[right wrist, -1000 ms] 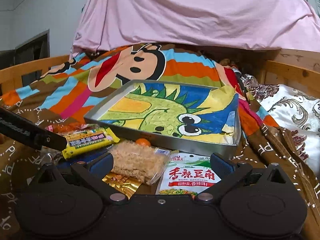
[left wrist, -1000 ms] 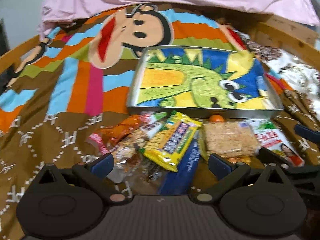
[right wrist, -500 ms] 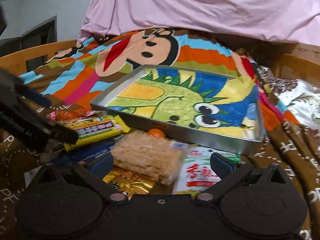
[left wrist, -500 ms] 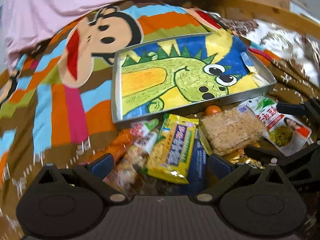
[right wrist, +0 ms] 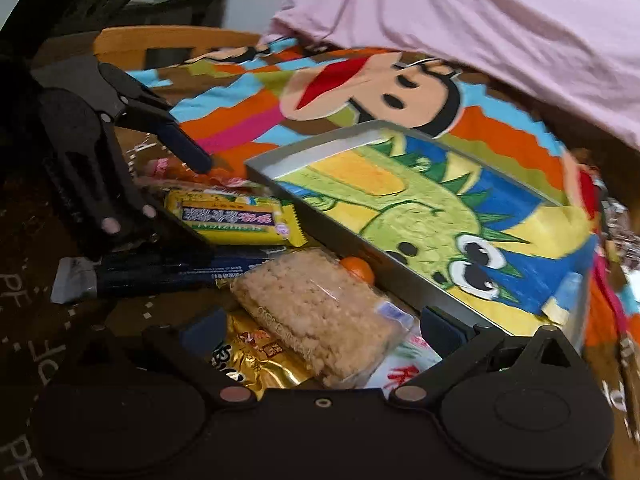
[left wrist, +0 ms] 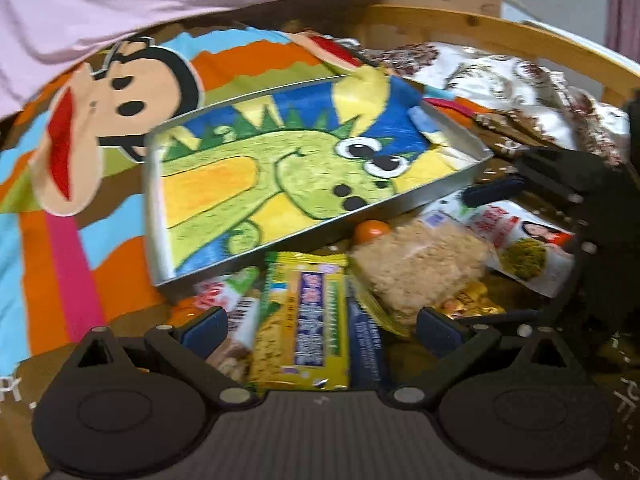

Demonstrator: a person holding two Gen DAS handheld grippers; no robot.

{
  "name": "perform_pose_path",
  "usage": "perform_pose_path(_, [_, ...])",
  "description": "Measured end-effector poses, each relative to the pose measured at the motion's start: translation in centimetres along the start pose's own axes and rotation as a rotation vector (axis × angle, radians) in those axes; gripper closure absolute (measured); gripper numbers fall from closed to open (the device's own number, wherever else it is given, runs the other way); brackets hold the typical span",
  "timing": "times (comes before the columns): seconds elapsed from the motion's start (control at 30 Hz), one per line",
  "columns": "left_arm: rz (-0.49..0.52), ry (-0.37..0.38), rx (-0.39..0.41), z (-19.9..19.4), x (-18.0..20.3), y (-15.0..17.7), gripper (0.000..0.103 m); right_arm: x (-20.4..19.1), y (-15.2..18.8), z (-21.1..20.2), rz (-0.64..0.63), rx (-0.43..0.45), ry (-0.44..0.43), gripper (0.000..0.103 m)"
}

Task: Organize snacks
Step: 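Grasp the yellow biscuit bar with the left tool while the right tool grasps the clear rice crispy bag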

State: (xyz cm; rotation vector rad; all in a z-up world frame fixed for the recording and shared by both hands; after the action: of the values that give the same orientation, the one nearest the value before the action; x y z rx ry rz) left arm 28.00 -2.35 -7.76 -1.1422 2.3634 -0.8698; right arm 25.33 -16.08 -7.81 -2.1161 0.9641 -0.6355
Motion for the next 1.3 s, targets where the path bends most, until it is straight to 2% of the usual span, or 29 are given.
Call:
perform_pose_path(0.13, [0.013,0.035,0.018,0.3,0.1,0.1,0.001,0.2,-0.1,1.3,-0.083,-0.025,-0.102,0.001])
perform_pose_path(0.3, [-0.016,0.054,0.008,1.1,-0.2,0.4,0.001,1.3,-0.4,2.1,-0.039,-0.044,-0.177,0.001])
perform_pose_path(0.5, [0.033,0.064,0.01,1.2,0.3,0.1,0.009,1.8,-0.6,2.0,-0.038,-0.085,-0.237,0.001])
perform_pose_path(0.8, [0.018,0.084,-0.046,1.7,0.2,0.6,0.012,2.4,-1.2,3.0,-0.05,-0.179,-0.322,0.001])
perform_pose_path(0.97, [-0.014,0.086,-0.068,2.3,0.2,0.4,0.012,2.8,-1.0,4.5,-0.015,-0.228,-0.348,0.001])
perform_pose_path(1.17, [-0.073,0.084,-0.104,2.8,0.1,0.5,0.011,2.7,-1.0,4.4,-0.022,-0.197,-0.338,0.001])
perform_pose_path(1.3, [-0.103,0.077,-0.11,2.5,-0.3,0.6,0.019,2.7,-0.5,3.5,-0.001,-0.152,-0.319,0.008])
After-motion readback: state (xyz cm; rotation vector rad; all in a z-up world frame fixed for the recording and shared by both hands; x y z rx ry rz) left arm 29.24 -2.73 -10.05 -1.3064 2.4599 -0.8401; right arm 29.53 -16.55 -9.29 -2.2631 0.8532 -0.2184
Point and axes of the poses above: each gripper's, at about its wrist camera, not at the fingertips, and z roughly the way its jaws point, x to its right, y to its underside, the point moved 8 cm from there along z, roughly the way its jaws point, and after that the axes turned 2 degrees about -x, right-handed, at the moved point
